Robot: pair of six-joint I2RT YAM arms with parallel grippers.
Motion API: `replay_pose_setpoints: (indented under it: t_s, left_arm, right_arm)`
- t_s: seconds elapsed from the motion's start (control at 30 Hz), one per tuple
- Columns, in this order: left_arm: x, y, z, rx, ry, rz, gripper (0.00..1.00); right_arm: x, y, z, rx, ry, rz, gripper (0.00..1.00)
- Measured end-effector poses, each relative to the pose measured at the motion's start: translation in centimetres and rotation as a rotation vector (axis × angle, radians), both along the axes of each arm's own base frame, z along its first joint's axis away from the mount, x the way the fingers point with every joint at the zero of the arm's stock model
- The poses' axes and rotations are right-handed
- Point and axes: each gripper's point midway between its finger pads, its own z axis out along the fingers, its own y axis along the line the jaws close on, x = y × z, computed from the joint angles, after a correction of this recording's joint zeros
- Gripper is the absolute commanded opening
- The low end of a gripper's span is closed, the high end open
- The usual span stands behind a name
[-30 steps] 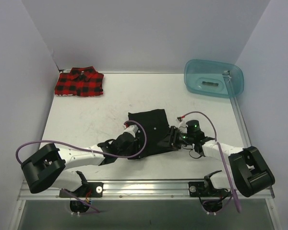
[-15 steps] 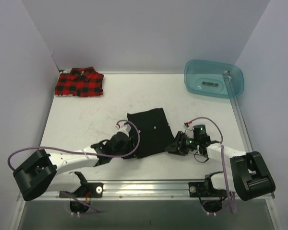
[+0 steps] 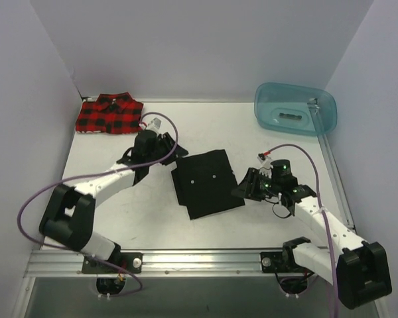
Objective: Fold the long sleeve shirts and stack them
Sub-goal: Fold the shirt
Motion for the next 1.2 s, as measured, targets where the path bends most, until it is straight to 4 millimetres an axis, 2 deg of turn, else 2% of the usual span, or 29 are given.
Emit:
replay_pose_setpoints:
  t_s: [0.1, 0.2, 0.4, 0.53, 0.67, 0.73, 0.83, 0.9, 1.0, 1.1, 1.2]
  left_arm:
    - [2.9, -0.5, -1.7, -0.01, 0.023, 0.005, 0.4]
    - [5.0, -0.3, -5.3, 0.008, 0.075, 0.027, 0.38]
    - [6.1, 2.4, -12.3, 0.017, 0.205, 0.098, 0.38]
    - [6.9, 3.5, -12.1, -0.039, 0.2, 0.11, 0.38]
    - [6.3, 4.7, -11.5, -0.009, 0.201, 0.128, 0.42]
    - [5.9, 5.5, -10.3, 0.034, 0.19, 0.142, 0.46]
    - [5.1, 6.0, -7.5, 0.107, 0.158, 0.154, 0.5]
    - [4.3, 5.2, -5.2, 0.166, 0.121, 0.147, 0.5]
    - [1.4, 2.1, -3.4, 0.222, 0.082, 0.074, 0.5]
    - [-2.5, -0.6, -4.4, 0.274, 0.1, -0.017, 0.49]
    - [-5.6, -0.6, -8.1, 0.361, 0.189, -0.064, 0.49]
  right_arm:
    - [-0.4, 0.0, -1.0, -0.018, 0.039, 0.011, 0.38]
    - [-0.5, 0.0, -1.4, -0.027, 0.053, 0.016, 0.38]
    - [-0.6, -0.1, -2.0, -0.037, 0.072, 0.021, 0.37]
    - [-0.6, -0.1, -2.2, -0.052, 0.068, 0.03, 0.38]
    - [-0.2, -0.9, -2.3, -0.109, 0.053, 0.016, 0.38]
    - [0.4, -1.4, -2.1, -0.147, 0.035, 0.003, 0.38]
    - [1.5, -1.9, -1.6, -0.208, 0.005, -0.008, 0.38]
    - [2.5, -2.0, -1.6, -0.251, -0.001, -0.009, 0.37]
    - [3.8, -2.0, -2.2, -0.305, 0.011, -0.013, 0.37]
    - [4.6, -1.9, -3.6, -0.349, 0.053, -0.005, 0.37]
    - [4.4, -1.8, -5.4, -0.387, 0.104, 0.011, 0.36]
